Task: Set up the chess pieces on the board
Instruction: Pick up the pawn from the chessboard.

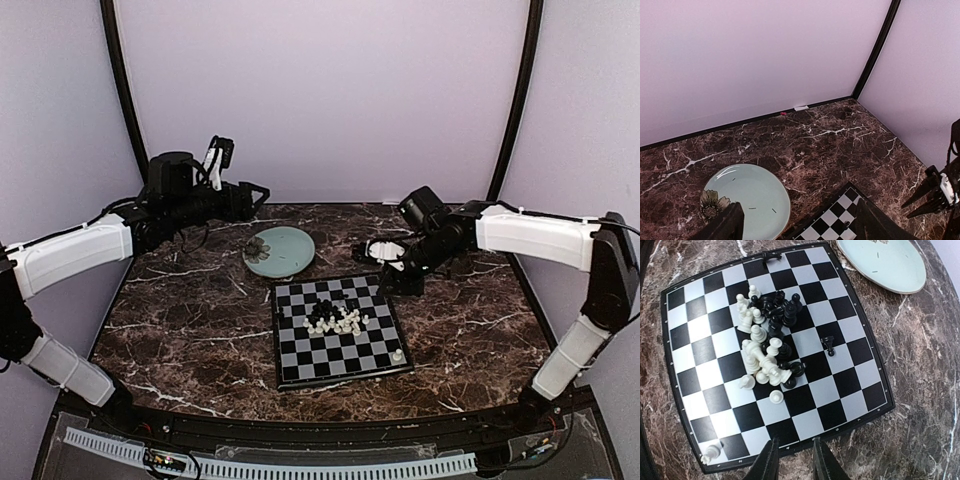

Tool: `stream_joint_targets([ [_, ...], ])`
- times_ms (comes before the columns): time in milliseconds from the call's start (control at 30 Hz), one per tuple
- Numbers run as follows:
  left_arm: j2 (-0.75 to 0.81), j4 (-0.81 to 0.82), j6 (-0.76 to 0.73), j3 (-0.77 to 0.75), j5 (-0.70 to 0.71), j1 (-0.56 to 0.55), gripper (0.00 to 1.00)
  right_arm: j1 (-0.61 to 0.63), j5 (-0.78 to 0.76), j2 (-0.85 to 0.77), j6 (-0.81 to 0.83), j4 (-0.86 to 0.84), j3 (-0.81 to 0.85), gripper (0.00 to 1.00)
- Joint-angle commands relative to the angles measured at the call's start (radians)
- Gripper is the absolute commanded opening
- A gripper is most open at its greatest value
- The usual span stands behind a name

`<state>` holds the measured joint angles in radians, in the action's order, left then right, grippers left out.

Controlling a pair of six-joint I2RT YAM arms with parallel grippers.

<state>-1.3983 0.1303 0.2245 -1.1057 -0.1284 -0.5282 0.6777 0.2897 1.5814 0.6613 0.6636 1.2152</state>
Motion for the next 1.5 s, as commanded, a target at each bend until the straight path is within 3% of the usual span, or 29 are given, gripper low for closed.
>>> stream_joint_targets([
  [0, 0.046, 0.0, -0.012, 0.005, 0.017, -0.001, 0.79, 0.003, 0.016, 0.111, -0.029, -0.048, 0.053, 0.25],
  [267, 0.051, -0.003, -0.008, 0.003, 0.013, -0.001, 0.79, 0.02, 0.016, 0.192, -0.017, -0.049, 0.078, 0.35],
  [767, 0.054, -0.011, -0.004, -0.003, 0.01, -0.001, 0.79, 0.061, 0.001, 0.264, -0.009, -0.041, 0.078, 0.34],
  [1067, 0.053, -0.013, -0.004, -0.003, 0.011, -0.001, 0.79, 0.067, -0.006, 0.291, -0.016, -0.043, 0.091, 0.26],
  [1233, 0.056, -0.015, -0.005, -0.004, 0.014, -0.001, 0.79, 0.066, -0.012, 0.288, -0.012, -0.034, 0.09, 0.14],
  [1467, 0.056, -0.015, -0.005, -0.005, 0.012, -0.001, 0.79, 0.067, -0.017, 0.286, -0.018, -0.037, 0.081, 0.18],
])
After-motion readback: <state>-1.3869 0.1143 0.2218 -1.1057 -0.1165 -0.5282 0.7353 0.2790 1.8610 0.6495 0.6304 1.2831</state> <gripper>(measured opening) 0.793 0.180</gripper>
